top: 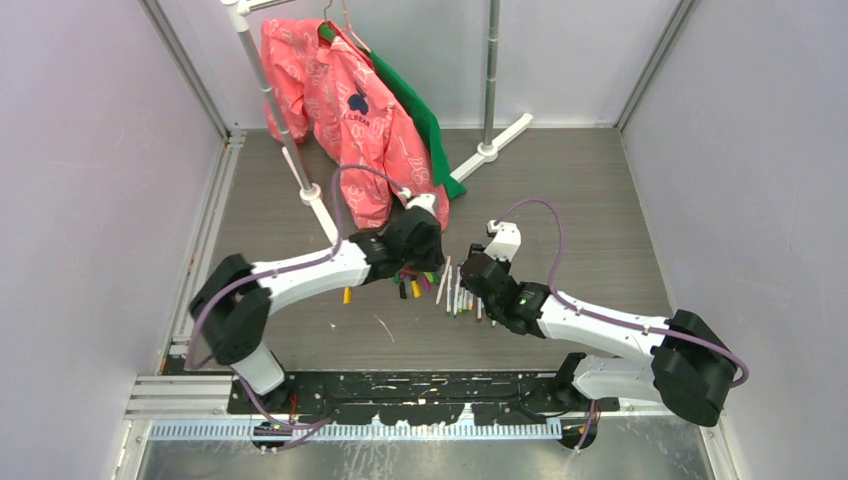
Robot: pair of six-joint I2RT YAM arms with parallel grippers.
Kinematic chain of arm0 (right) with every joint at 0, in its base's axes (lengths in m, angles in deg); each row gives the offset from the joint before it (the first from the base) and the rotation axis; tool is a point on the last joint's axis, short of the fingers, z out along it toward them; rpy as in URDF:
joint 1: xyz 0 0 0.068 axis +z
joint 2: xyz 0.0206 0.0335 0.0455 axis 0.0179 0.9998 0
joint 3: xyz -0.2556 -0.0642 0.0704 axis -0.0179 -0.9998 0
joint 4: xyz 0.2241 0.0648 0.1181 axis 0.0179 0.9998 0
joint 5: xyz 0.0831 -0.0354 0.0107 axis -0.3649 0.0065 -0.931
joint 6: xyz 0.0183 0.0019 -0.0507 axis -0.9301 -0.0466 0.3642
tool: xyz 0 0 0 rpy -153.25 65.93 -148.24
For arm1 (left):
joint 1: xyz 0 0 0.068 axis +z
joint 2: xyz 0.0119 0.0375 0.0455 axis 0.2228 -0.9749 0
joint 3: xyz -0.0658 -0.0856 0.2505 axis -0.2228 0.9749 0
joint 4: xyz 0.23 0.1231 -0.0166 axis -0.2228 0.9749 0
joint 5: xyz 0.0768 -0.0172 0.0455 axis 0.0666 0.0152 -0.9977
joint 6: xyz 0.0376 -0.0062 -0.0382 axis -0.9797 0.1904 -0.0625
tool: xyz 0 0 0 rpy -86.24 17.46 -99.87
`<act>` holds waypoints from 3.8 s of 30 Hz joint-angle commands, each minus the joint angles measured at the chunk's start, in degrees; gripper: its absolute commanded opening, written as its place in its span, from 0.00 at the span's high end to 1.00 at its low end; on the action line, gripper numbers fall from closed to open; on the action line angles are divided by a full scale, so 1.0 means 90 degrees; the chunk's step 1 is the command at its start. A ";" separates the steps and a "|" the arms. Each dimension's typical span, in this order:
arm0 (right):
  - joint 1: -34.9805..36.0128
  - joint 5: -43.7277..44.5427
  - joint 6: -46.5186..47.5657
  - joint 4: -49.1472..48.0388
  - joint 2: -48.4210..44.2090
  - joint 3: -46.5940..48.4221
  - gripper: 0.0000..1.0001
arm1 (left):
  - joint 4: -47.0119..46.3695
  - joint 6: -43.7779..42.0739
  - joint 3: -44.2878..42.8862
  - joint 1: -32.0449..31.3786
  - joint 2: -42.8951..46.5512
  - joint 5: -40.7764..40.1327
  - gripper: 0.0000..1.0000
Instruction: Open the pen caps
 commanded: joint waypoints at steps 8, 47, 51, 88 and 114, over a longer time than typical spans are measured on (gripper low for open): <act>-0.0019 -0.0227 0.0104 -0.0487 0.0015 0.0130 0.54 | 0.1286 0.0750 0.1482 0.1431 0.2074 -0.1660 0.69; 0.0005 -0.0367 0.0016 -0.0659 -0.0121 -0.0027 0.54 | 0.1224 0.0117 0.1218 0.2725 -0.0383 -0.0684 0.93; 0.0010 -0.0371 0.0013 -0.0651 -0.0141 -0.0036 0.54 | 0.1187 0.0064 0.1174 0.2725 -0.0704 -0.0476 1.00; 0.0370 -0.4762 0.0732 -0.3603 0.1776 0.0569 0.48 | -0.2485 0.1375 0.3245 0.2419 0.2496 0.1639 1.00; 0.0368 -0.4831 0.0653 -0.4089 0.2162 0.0528 0.84 | -0.2885 0.1790 0.3443 0.2258 0.2584 0.1917 1.00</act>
